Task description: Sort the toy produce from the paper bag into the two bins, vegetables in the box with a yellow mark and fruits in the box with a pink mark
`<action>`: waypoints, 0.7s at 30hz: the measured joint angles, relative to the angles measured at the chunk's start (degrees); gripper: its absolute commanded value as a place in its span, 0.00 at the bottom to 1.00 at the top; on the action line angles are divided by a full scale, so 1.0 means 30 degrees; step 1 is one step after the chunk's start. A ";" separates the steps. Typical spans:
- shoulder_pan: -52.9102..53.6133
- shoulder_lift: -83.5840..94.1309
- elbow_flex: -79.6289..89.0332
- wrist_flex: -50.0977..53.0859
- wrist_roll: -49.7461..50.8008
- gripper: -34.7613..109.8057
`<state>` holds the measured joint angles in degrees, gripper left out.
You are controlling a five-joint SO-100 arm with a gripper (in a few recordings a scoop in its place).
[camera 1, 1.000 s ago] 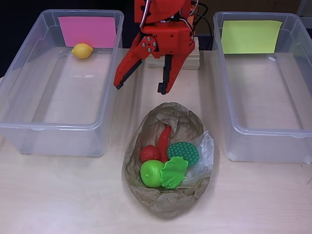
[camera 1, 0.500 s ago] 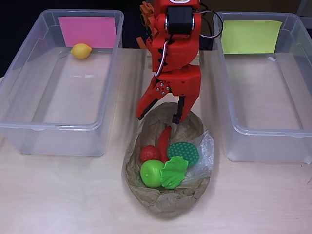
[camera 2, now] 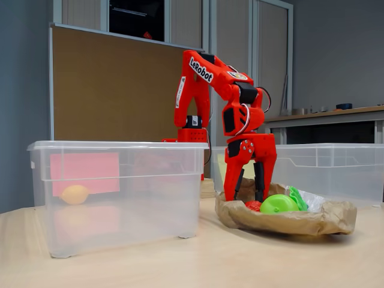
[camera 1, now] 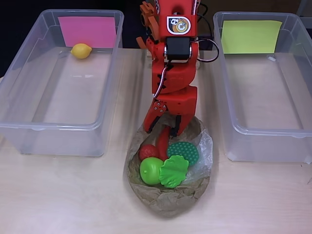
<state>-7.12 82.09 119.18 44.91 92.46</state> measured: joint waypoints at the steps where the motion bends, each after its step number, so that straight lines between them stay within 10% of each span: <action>1: 0.0000 0.0029 0.0000 0.0000 0.0000 0.46; 21: -0.0557 0.2256 -0.4160 0.5010 -0.2637 0.46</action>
<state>-8.79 88.86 106.70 59.94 84.55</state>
